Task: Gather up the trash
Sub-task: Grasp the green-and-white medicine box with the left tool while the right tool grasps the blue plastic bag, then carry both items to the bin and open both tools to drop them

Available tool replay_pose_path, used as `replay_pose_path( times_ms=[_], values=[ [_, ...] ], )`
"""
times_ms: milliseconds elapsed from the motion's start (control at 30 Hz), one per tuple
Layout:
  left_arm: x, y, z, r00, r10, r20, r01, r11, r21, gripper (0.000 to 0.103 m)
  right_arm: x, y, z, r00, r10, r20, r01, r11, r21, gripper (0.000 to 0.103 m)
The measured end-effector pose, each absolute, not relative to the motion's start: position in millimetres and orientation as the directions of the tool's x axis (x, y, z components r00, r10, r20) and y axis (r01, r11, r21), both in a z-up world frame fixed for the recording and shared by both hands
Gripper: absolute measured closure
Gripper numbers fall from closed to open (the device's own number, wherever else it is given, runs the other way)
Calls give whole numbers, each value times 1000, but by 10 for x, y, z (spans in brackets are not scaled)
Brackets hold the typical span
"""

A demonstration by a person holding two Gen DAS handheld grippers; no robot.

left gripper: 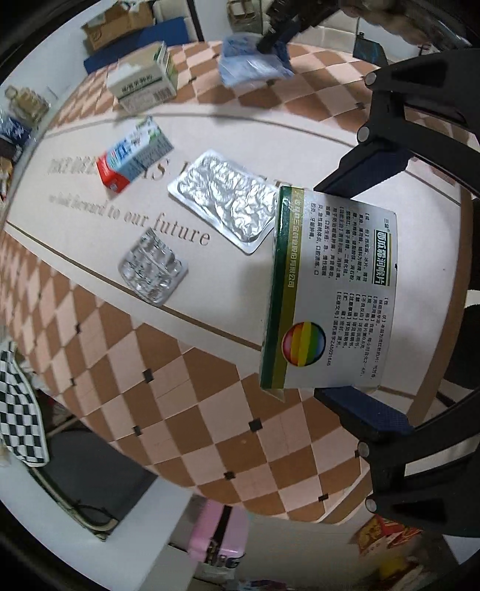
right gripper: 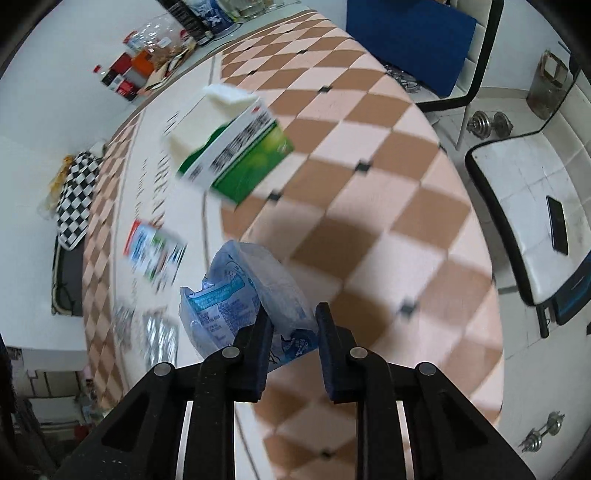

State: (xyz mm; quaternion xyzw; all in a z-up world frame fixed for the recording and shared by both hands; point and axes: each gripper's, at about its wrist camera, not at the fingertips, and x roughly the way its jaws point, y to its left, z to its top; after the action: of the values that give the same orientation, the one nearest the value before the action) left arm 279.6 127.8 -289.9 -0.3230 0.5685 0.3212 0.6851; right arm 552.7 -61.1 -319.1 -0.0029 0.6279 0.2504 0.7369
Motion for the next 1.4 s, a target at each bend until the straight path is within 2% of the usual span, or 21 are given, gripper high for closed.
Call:
replay_pose_path(
  times_ms=[400, 633, 800, 967, 1067, 1400],
  values=[
    [1940, 970, -2539, 305, 101, -947, -671, 728, -139, 5, 3810, -1078, -2873, 104, 415, -904, -392, 852, 346, 83],
    [1209, 712, -2548, 335, 48, -941, -591, 789, -170, 5, 2659, -1530, -2747, 161, 419, -894, -327, 877, 352, 84],
    [776, 476, -2777, 301, -12, -953, -565, 803, -189, 5, 1927, -1828, -2905, 125, 405, -906, -278, 890, 360, 85],
    [543, 253, -3242, 242, -77, -967, -564, 800, -205, 5, 1426, -2121, -3315, 61, 363, -930, -238, 910, 340, 85],
    [477, 175, -3676, 194, -115, -974, -579, 788, -208, 5, 1249, -2253, -3740, 14, 318, -948, -217, 927, 308, 85],
    [595, 204, -5705, 56, -233, -971, -656, 724, -212, 5, 1122, -2338, -5804, -134, 208, -969, -165, 960, 228, 85]
  ],
)
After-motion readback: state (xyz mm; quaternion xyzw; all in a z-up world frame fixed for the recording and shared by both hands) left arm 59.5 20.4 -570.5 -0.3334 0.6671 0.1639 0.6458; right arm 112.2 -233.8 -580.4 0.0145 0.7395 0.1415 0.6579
